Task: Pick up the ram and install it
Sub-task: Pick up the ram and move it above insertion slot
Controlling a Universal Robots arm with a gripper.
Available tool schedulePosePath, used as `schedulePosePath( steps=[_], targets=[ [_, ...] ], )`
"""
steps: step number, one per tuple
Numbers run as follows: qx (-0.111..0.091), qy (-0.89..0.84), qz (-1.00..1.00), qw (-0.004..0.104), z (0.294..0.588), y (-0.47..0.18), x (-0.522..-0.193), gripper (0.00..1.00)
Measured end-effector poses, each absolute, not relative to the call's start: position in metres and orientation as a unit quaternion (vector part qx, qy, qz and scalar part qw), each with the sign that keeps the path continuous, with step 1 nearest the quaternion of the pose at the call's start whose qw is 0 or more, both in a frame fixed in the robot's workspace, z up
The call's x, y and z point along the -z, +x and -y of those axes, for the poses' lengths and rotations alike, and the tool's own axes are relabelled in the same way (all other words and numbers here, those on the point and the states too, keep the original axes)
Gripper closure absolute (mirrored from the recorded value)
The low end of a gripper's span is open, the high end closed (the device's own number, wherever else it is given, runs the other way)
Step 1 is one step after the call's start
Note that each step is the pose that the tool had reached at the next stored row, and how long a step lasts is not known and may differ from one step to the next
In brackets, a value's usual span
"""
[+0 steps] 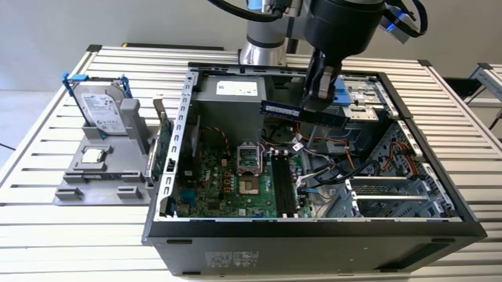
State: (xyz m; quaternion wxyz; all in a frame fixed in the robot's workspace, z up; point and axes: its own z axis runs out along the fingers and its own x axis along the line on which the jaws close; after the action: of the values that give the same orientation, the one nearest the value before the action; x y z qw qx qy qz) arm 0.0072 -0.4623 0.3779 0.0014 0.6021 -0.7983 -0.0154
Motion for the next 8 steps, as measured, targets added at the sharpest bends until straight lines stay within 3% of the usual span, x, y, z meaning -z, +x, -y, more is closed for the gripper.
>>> schedulePosePath(
  steps=[8],
  targets=[
    [0.015,0.586,0.81,0.001,0.4623,0.0071,-0.3779,1.0]
  ],
)
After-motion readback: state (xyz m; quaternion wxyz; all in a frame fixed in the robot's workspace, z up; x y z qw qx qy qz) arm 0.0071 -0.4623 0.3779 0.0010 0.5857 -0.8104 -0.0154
